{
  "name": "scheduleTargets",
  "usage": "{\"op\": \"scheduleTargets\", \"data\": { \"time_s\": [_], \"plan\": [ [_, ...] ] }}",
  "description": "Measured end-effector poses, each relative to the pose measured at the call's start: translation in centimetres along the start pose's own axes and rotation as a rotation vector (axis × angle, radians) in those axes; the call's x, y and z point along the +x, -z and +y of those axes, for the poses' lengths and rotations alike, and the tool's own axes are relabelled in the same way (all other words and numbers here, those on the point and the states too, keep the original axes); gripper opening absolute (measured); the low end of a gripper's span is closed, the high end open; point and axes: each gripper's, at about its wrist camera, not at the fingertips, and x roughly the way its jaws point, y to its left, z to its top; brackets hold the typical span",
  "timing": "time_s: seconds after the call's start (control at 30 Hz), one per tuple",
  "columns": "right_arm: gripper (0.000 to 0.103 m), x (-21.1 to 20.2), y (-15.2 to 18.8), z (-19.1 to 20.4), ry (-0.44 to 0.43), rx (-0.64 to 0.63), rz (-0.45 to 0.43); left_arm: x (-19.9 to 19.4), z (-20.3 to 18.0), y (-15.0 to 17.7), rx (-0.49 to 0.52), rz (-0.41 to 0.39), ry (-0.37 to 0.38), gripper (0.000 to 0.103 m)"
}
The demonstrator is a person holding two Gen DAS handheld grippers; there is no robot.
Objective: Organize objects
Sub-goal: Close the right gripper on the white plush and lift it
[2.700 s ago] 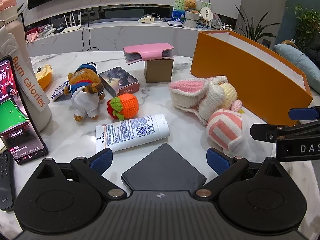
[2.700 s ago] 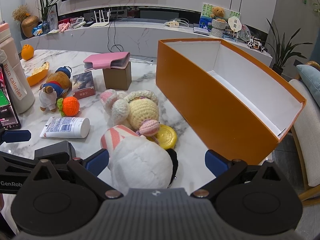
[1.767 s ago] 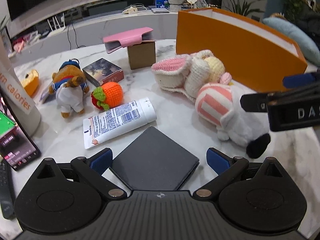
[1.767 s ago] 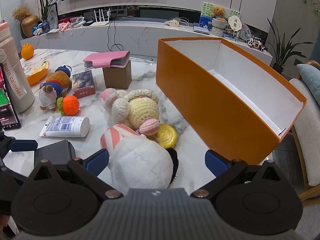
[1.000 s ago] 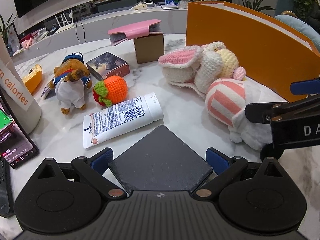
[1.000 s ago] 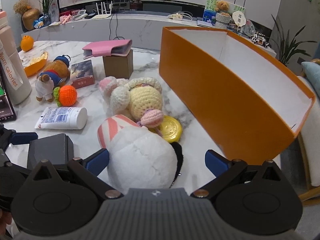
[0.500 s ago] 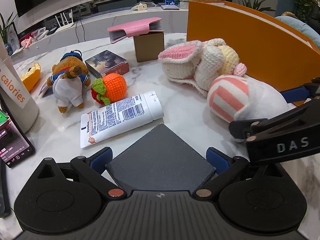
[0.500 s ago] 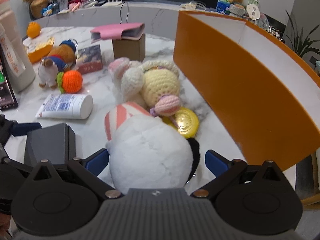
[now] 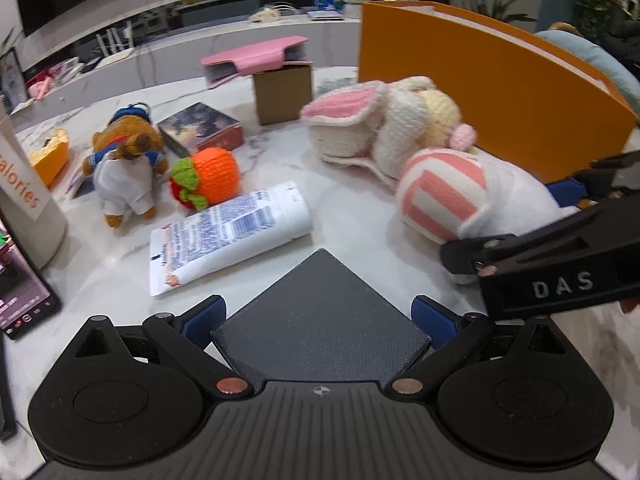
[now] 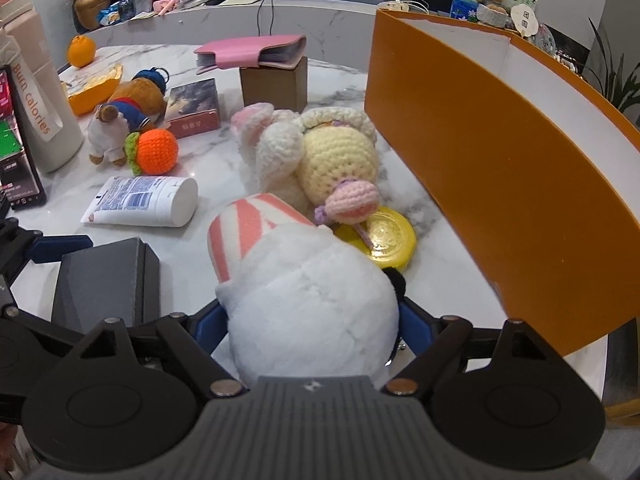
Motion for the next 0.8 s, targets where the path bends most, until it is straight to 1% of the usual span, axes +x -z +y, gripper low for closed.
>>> {"op": "scheduleTargets", "data": {
  "time_s": [0.1,0.17,0.27,0.4,0.57,0.8],
  "plan": [
    [0.085,-0.3,0.0,-0.2,-0.008,0.006,-0.002,-0.3,-0.1,0.1,-0.001,-0.001,0.036,0.103],
    [0.085,-0.6,0.0,-0.2,-0.012,0.008,-0.011,-0.7,0.0,0.0,-0.003,-0.017,0.043,0.103],
    [0.084,-1.4,-0.1,-0.3,-0.015,0.005,-0.035,-1.2,0.3,-0.1,-0.011,-0.04,0.032,0.103],
    [0.084,-2.4,-0.2,-0.4,-0.018,0.001,-0.058,-1.4,0.7,-0.2,-0.029,-0.046,0.024,0.103],
    [0.083,-3.7,-0.2,-0.7,-0.033,0.009,-0.077,-1.9,0.9,-0.2,-0.027,-0.061,0.017,0.103],
    [0.083,-5.6,-0.5,-1.5,-0.043,0.013,-0.107,-3.0,0.9,-0.3,-0.03,-0.065,0.034,0.103]
  ]
}}
